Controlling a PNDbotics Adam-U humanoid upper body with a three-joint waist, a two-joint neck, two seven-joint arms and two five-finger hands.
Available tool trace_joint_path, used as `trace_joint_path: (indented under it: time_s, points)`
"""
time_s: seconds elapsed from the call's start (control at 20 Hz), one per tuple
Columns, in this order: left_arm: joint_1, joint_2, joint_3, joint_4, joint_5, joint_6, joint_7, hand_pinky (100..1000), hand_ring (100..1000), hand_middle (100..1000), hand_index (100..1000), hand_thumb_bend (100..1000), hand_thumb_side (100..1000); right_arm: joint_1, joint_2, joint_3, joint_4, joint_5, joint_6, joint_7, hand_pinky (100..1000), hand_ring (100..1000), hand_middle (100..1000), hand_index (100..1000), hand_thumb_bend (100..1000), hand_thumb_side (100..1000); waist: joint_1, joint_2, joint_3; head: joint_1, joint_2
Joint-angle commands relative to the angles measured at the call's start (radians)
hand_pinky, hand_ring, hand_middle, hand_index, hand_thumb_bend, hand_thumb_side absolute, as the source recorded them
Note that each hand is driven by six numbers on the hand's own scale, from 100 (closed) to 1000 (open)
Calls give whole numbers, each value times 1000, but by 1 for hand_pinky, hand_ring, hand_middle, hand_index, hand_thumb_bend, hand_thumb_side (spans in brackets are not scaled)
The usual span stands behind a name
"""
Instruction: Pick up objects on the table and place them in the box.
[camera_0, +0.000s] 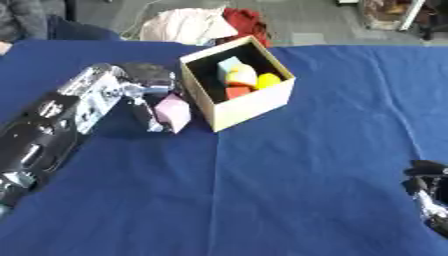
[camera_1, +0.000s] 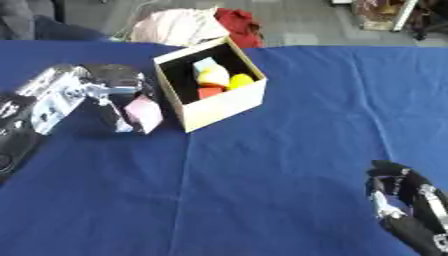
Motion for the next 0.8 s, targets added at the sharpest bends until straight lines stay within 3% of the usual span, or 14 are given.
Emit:
trace_joint_path:
  time_s: [0.05,0.3,0.55,0.8]
  points:
    - [-29,75,39,-115,51,23,-31,747,580,558,703,265,163,-7,-21,-6,-12,-1,0,-2,680,659,674,804,100,394,9,-24,2,3,-7]
    - [-89,57,71,-123,46,83,-27,744,587,566,712,241,166,-5,-19,-2,-11,0,-1,2,680,659,674,804,100,396,11,-31,1,2,-6]
    - [-176,-45,60,33,-71,119,56,743,613,596,742,256,170,-4,-18,5,-9,-4,-1,8,680,659,675,804,100,398,7,-34,-11,13,-4]
    - [-230,-146,57,197,-219,147,180,759,674,682,818,297,174,-8,-16,13,-7,-12,-1,16,680,660,675,804,100,403,-2,-30,-28,26,-2]
